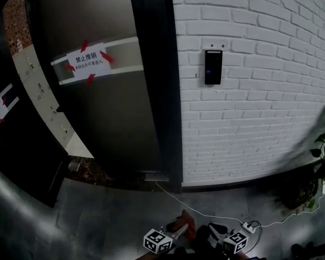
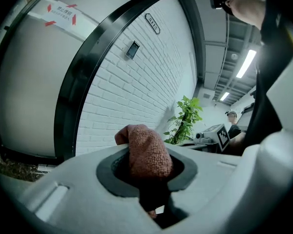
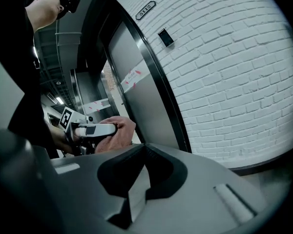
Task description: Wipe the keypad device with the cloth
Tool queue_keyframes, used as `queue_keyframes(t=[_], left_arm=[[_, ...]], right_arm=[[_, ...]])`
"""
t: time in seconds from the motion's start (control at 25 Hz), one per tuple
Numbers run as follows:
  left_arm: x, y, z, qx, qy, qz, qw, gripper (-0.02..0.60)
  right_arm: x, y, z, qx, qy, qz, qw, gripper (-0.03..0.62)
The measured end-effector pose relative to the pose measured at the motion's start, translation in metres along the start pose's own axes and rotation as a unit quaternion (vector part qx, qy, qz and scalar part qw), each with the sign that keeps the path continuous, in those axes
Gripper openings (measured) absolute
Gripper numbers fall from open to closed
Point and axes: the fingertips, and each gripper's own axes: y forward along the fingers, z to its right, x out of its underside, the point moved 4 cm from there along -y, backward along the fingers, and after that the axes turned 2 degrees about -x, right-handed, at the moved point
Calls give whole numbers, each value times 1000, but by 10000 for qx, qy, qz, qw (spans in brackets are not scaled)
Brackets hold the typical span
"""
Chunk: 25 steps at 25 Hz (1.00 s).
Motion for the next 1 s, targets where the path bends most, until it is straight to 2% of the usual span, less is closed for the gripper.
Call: queue_keyframes(t=[0.2, 0.48, 0.68, 1.0], left_arm=[[4, -8, 19, 301, 132, -36, 9995, 83], [9, -12, 40, 437, 201, -15, 9988, 83], [16, -8, 56, 461, 234, -48, 9986, 83], [24, -7, 66, 303, 114, 228, 9992, 83]], right_arm=[[2, -17, -25, 65, -107, 96, 9999, 2], [-3, -33, -43, -94, -324, 269, 9991, 2], [-4, -51, -44, -166, -385, 344, 9985, 2], [-2, -67, -45, -314, -510, 245, 9979, 2]])
